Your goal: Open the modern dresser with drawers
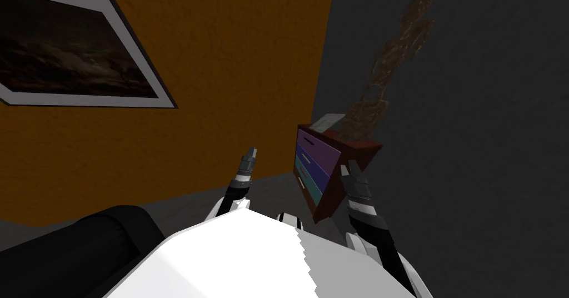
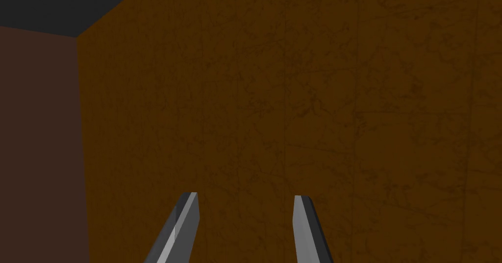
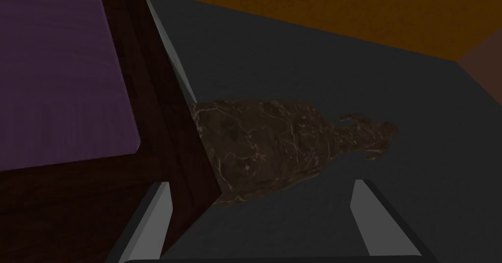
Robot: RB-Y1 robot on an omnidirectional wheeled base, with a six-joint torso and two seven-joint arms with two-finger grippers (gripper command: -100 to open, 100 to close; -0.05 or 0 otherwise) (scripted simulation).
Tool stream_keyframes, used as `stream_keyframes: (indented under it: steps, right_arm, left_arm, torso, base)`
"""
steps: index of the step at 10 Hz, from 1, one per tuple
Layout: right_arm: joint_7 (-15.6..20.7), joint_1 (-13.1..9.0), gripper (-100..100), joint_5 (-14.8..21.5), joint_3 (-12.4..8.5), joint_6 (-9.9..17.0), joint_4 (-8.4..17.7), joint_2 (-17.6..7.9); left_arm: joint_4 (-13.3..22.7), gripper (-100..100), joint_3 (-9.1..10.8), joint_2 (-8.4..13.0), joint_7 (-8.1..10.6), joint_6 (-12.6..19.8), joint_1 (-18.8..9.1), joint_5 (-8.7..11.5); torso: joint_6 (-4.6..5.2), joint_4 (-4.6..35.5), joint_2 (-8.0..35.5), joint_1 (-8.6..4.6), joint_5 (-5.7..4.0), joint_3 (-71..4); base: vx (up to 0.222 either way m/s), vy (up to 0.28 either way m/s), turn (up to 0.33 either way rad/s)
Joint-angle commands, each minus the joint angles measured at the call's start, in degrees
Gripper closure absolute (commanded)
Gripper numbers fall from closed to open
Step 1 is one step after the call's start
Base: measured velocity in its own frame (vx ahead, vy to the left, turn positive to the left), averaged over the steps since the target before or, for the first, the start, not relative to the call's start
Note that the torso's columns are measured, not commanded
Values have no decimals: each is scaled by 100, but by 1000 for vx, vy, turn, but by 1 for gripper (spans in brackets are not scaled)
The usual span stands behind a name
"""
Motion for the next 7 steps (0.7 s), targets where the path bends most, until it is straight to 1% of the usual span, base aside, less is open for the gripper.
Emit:
stream_keyframes:
  steps: [1, 2, 3, 4, 5, 6, 7]
  right_arm:
    - [-66, -9, -100, 113, 111, 433, 253, -250]
    - [-66, -9, -100, 113, 111, 491, 253, -250]
    - [-92, -50, -100, 169, 160, 696, 422, -343]
    - [-120, -93, -100, 229, 213, 901, 603, -439]
    - [-151, -139, -100, 294, 270, 1050, 772, -537]
    - [-151, -139, -100, 294, 270, 1159, 794, -537]
    - [-184, -187, -100, 363, 331, 1334, 994, -638]
  left_arm:
    - [0, 0, 0, 0, 0, 0, 0, 0]
    - [0, 0, 0, 0, 0, 0, 0, 0]
    - [0, 0, 0, 0, 0, 0, 0, 0]
    - [0, 0, 0, 0, 0, 0, 0, 0]
    - [0, 0, 0, 0, 0, 0, 0, 0]
    - [0, 0, 0, 0, 0, 0, 0, 0]
    - [0, 0, 0, 0, 0, 0, 1, 0]
  torso:
    - [0, 5, 3, -8, -2, -5]
    - [0, 6, 3, -13, -4, -7]
    - [2, 9, 13, -25, -7, -2]
    - [-1, 10, 14, -22, -7, 0]
    - [-1, 8, 11, -7, -3, -2]
    - [-1, 8, 7, -1, -1, -5]
    - [4, 8, 8, -22, -4, -5]
  base:
    - [57, 99, 138]
    - [37, 70, 77]
    - [36, 67, 126]
    - [47, 109, 217]
    - [52, 129, 232]
    - [56, 87, 46]
    - [46, 71, 139]
